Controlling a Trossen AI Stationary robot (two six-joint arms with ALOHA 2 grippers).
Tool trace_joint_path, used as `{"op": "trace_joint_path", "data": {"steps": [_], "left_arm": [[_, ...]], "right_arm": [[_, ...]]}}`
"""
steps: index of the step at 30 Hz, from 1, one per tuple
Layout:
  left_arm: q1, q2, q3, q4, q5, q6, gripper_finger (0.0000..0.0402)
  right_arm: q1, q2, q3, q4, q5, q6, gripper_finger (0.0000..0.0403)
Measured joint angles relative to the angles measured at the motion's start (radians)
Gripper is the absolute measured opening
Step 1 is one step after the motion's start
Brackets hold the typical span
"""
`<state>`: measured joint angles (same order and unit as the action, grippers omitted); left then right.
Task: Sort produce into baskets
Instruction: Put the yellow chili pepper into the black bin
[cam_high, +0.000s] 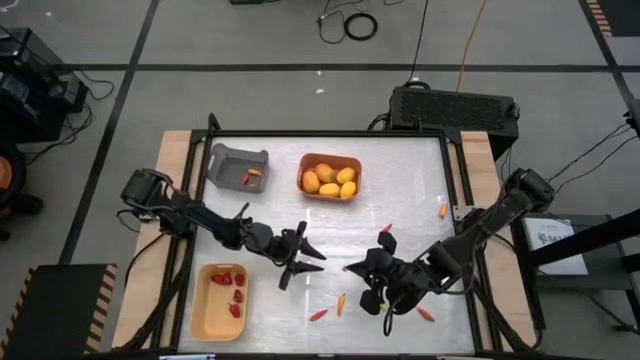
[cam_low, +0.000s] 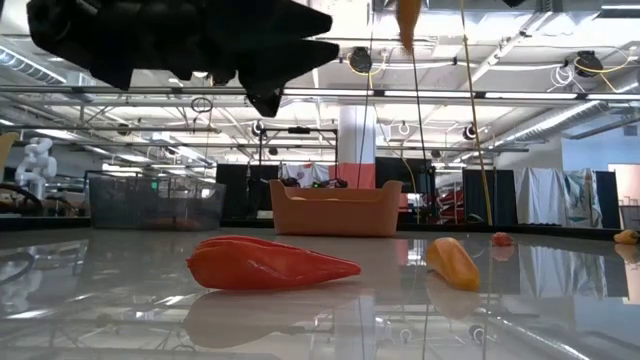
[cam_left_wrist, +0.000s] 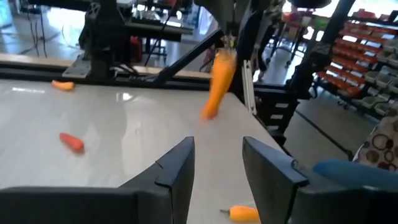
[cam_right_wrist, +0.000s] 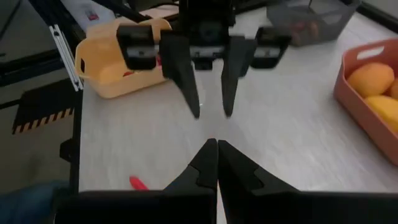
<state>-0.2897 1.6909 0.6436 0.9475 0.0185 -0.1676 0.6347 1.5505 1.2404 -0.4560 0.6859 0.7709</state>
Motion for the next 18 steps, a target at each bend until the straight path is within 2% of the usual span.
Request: {"op": "trace_joint_path", "data": {"steps": [7, 12, 15, 18], "left_arm": [[-0.024, 0.061, 0.045, 0.026, 0.001, 0.086, 0.0142], [-0.040, 0.075, 0.062, 0.001, -0.066, 0.179, 0.0144], [-0.047, 0.075, 0.067, -0.039, -0.075, 0.183, 0.0162], [-0.053, 0.075, 0.067, -0.082, -0.077, 0.196, 0.0197]], "right_arm": [[-0.033, 0.000, 0.000, 0.027, -0.006, -0.054, 0.0000], [-0.040, 0.000, 0.000, 0.025, -0.010, -0.053, 0.0000], [-0.035, 0.000, 0.000, 0.020, -0.018, -0.041, 0.0000], [-0.031, 0.000, 0.000, 0.018, -0.037, -0.034, 0.0000]]}}
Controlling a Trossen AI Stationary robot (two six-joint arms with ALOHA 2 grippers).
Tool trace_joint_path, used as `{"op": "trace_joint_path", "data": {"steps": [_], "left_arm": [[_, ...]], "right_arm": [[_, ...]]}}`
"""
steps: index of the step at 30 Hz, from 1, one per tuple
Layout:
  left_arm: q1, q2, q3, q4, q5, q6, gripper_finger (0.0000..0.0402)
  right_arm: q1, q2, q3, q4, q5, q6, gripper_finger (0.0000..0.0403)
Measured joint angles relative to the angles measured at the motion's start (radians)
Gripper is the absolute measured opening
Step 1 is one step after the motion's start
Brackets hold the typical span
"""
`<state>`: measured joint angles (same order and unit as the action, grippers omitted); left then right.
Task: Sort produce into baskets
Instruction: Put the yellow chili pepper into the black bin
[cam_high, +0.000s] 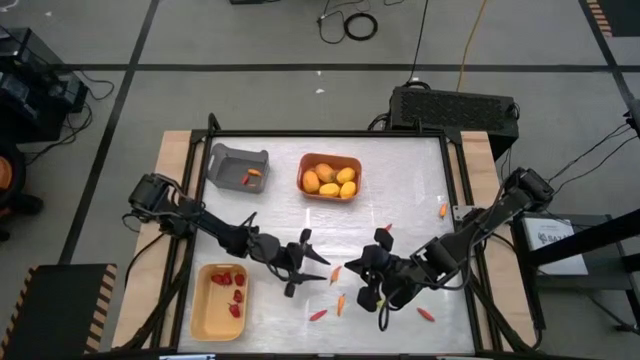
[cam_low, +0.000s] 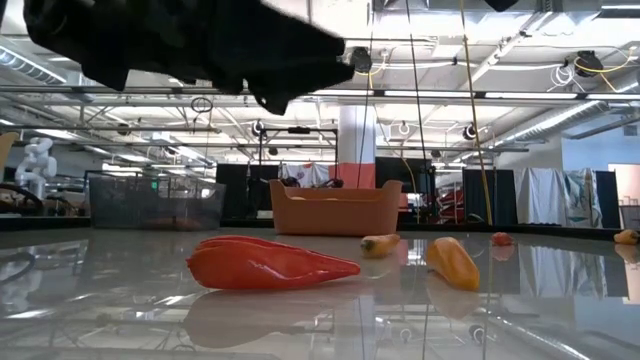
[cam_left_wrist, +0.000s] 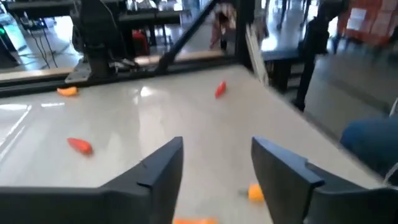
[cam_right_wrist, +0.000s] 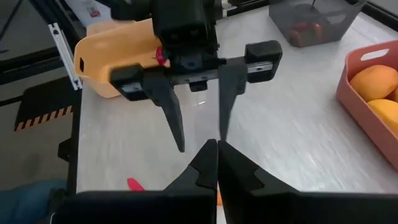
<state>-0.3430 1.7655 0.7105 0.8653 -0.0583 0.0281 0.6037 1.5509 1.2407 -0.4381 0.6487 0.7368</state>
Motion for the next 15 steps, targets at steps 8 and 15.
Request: {"op": "trace_joint_path", "data": {"steps": [8, 15], "left_arm": [[-0.006, 0.000, 0.068, -0.323, -0.165, -0.172, 0.0275], [-0.020, 0.023, 0.162, -0.456, -0.211, -0.251, 0.0279]], "right_arm": [[0.000, 0.002, 0.000, 0.000, 0.008, 0.002, 0.0000], [0.000, 0.002, 0.000, 0.000, 0.008, 0.000, 0.0000]]}}
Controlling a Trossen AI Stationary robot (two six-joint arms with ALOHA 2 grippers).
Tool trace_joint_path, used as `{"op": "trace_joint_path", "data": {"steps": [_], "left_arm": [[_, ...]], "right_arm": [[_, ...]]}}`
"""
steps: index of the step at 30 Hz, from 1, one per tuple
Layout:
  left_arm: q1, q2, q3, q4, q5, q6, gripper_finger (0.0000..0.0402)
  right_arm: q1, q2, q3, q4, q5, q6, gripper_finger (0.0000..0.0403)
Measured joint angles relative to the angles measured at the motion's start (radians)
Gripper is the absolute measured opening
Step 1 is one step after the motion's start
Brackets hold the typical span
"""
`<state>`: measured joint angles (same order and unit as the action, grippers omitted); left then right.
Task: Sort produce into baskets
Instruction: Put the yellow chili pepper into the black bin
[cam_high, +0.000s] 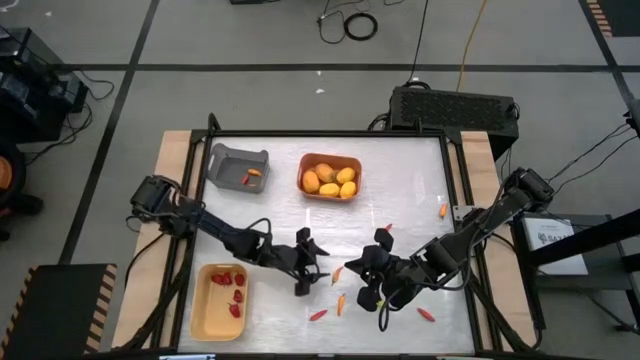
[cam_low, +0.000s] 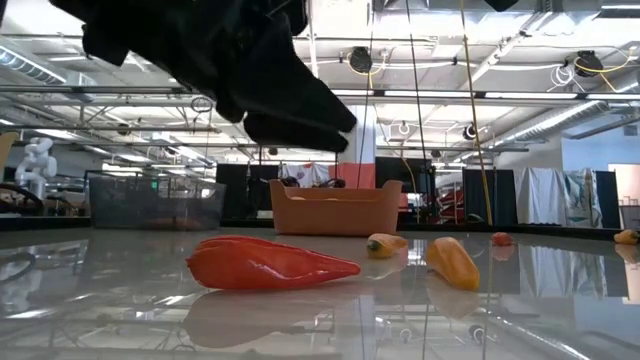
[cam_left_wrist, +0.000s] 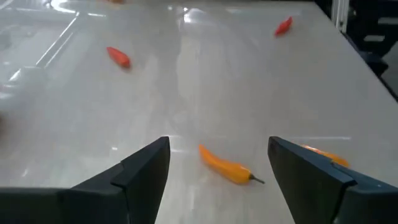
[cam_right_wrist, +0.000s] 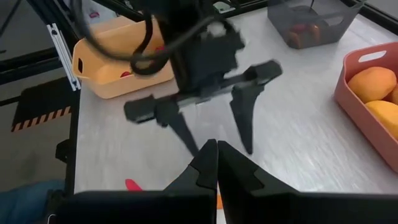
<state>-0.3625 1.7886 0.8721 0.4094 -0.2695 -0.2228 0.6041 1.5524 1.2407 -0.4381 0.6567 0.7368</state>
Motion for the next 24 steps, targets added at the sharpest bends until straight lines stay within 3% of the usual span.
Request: {"op": "trace_joint_path", "data": {"steps": [12, 24], "left_arm": [[-0.011, 0.263, 0.151, 0.052, 0.009, -0.003, 0.0279], [-0.011, 0.306, 0.177, 0.002, -0.013, -0.008, 0.0279]], "right_arm": [[0.038, 0.000, -0.042, 0.007, 0.007, 0.057, 0.0000], [0.085, 0.001, -0.107, 0.018, 0.029, 0.153, 0.0000]]}}
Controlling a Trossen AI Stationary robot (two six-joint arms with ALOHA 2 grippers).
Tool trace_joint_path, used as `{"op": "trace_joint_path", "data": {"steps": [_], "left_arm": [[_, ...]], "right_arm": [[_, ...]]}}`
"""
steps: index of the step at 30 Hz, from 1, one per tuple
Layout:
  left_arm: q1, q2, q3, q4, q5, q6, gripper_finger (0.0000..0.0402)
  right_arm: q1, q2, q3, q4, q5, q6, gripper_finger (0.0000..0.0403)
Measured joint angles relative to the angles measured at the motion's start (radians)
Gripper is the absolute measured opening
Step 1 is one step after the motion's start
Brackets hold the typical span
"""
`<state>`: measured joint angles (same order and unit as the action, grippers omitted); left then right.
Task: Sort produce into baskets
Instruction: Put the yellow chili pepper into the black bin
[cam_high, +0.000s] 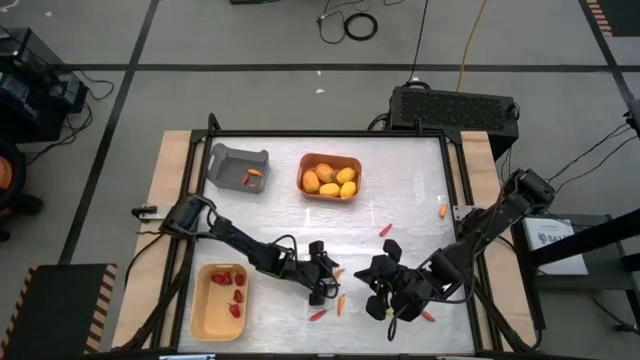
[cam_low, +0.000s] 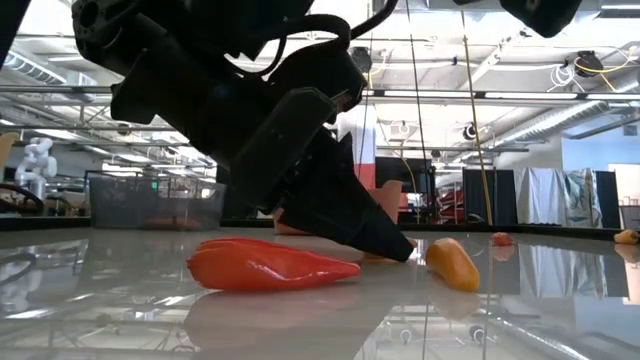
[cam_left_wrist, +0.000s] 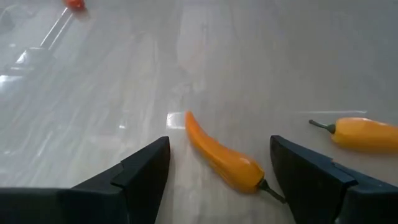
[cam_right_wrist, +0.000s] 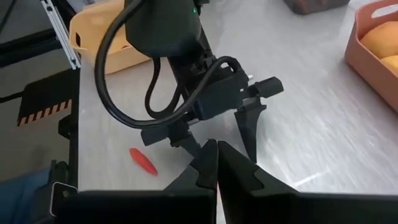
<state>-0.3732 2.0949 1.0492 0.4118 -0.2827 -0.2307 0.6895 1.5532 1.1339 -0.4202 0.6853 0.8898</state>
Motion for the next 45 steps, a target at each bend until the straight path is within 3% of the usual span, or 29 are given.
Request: {"op": "trace_joint_path", "data": {"steps": [6, 19, 31, 36, 45], "left_arm": [[0.000, 0.000, 0.000, -0.013, -0.001, -0.004, 0.0253], [0.001, -0.005, 0.000, -0.026, -0.001, -0.019, 0.0136], [0.045, -0.086, -0.003, -0.109, 0.009, -0.022, 0.0037], [0.076, -0.237, -0.001, -0.325, 0.008, 0.016, 0.0030], [0.165, -0.618, 0.000, -0.876, -0.116, 0.054, 0.0035]], "right_arm": [[0.000, 0.000, -0.004, 0.006, 0.003, 0.004, 0.0000], [0.000, 0.000, -0.004, 0.021, 0.005, -0.013, 0.0000], [0.000, 0.058, -0.003, 0.045, 0.022, -0.012, 0.0000], [0.000, 0.120, -0.002, 0.059, 0.021, -0.008, 0.0000], [-0.009, 0.216, -0.003, 0.117, 0.016, 0.011, 0.0000]]}}
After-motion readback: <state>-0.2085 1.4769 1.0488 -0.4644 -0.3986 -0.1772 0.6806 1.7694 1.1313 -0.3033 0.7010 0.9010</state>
